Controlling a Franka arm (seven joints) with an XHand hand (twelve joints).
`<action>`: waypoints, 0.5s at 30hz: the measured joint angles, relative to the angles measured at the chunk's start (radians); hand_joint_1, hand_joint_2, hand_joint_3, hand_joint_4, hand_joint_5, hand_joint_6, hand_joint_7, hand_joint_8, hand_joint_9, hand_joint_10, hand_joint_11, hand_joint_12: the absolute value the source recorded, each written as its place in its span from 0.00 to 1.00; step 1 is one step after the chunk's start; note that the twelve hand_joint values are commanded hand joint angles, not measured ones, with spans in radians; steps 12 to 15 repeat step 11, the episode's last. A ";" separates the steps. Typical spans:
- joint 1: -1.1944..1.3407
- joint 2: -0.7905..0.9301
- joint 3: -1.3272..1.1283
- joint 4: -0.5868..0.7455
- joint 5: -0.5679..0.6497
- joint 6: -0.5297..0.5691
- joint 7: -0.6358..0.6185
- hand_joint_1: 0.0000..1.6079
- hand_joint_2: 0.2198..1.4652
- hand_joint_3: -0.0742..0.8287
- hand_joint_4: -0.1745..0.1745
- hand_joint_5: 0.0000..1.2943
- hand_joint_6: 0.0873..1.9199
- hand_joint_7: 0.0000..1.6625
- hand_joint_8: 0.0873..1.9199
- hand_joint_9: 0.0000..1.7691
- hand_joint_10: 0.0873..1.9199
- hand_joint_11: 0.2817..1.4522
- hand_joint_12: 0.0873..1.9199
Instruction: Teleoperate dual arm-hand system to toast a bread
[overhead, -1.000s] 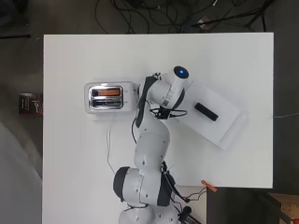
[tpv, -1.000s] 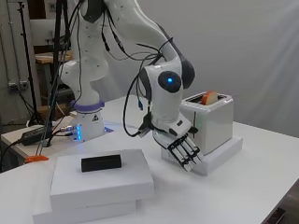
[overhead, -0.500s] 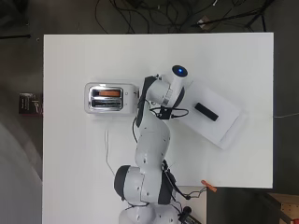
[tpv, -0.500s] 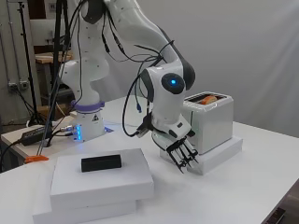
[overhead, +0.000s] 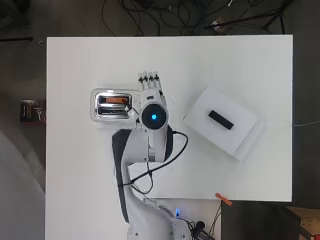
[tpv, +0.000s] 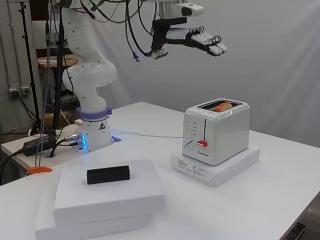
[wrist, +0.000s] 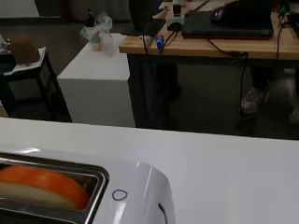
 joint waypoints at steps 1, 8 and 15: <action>-0.001 -0.051 0.025 -0.016 -0.014 -0.010 0.022 0.00 0.67 0.08 0.41 0.34 0.00 0.24 0.00 0.26 0.00 0.09 0.00; -0.009 -0.124 0.100 -0.070 -0.080 -0.025 0.147 0.00 0.66 0.08 0.55 0.27 0.00 0.20 0.00 0.22 0.00 0.08 0.00; -0.012 -0.095 0.092 -0.051 -0.057 -0.029 0.143 0.00 0.67 0.08 0.57 0.24 0.00 0.19 0.00 0.21 0.00 0.08 0.00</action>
